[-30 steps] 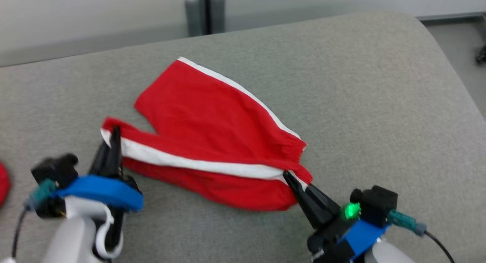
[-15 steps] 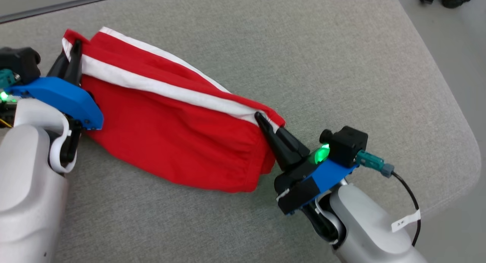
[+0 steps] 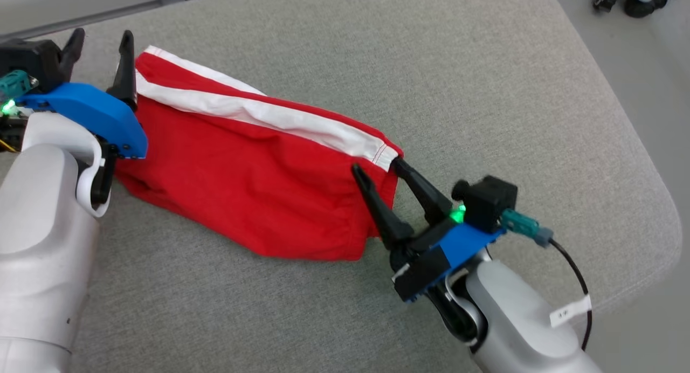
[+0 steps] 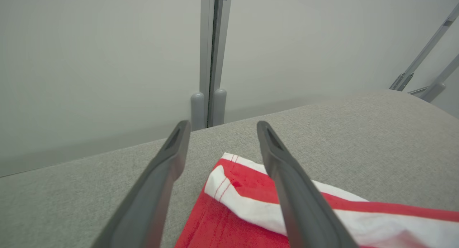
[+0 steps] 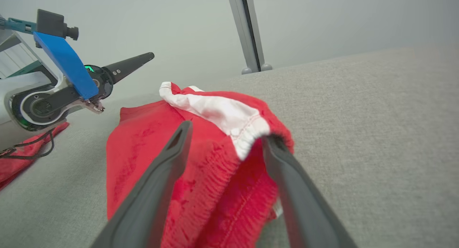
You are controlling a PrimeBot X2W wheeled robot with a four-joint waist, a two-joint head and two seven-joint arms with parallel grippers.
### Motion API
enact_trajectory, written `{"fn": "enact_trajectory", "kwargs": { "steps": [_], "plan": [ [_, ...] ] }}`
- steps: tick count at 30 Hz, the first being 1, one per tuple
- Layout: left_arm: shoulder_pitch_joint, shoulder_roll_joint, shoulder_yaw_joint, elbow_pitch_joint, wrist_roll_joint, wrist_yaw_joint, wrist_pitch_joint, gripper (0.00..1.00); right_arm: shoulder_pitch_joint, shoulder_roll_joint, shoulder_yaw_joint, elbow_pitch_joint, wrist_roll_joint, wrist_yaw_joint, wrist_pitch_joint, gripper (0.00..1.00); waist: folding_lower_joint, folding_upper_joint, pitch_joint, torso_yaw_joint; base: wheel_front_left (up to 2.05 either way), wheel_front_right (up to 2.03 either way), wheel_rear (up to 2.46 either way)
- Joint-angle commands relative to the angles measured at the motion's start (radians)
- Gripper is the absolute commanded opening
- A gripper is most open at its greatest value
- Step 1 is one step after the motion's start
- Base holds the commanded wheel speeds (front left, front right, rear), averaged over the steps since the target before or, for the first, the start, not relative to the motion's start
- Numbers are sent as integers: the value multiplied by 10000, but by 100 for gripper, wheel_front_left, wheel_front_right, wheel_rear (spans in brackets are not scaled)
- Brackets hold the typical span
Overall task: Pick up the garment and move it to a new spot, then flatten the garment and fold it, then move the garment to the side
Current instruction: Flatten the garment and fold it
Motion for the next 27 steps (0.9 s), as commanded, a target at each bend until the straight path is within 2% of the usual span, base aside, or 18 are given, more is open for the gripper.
{"fn": "enact_trajectory", "kwargs": {
  "steps": [1,10,17,21,27],
  "plan": [
    [-241,161,-227,100,150,-51,-243,100,511,-127,-162,-129,-197,5,-3,100,1,-2,-172,3,0,0,0],
    [-61,612,-283,568,-395,-120,-842,100,2443,-617,-1795,-1426,-1430,5,-3,100,1,-2,-723,-62,0,0,0],
    [273,917,-578,597,-517,-90,-671,100,3596,-308,-3035,-3342,-2908,5,-3,100,1,-2,-770,-142,0,0,0],
    [522,1123,-1174,508,-599,-92,-169,100,3900,-103,-3328,-3947,-3260,5,-3,100,1,-2,-684,-194,0,0,0],
    [891,1509,-1866,485,-955,-90,604,100,3950,8,-3210,-4013,-3352,5,-3,100,1,-2,-536,-296,0,0,0]
  ]
}}
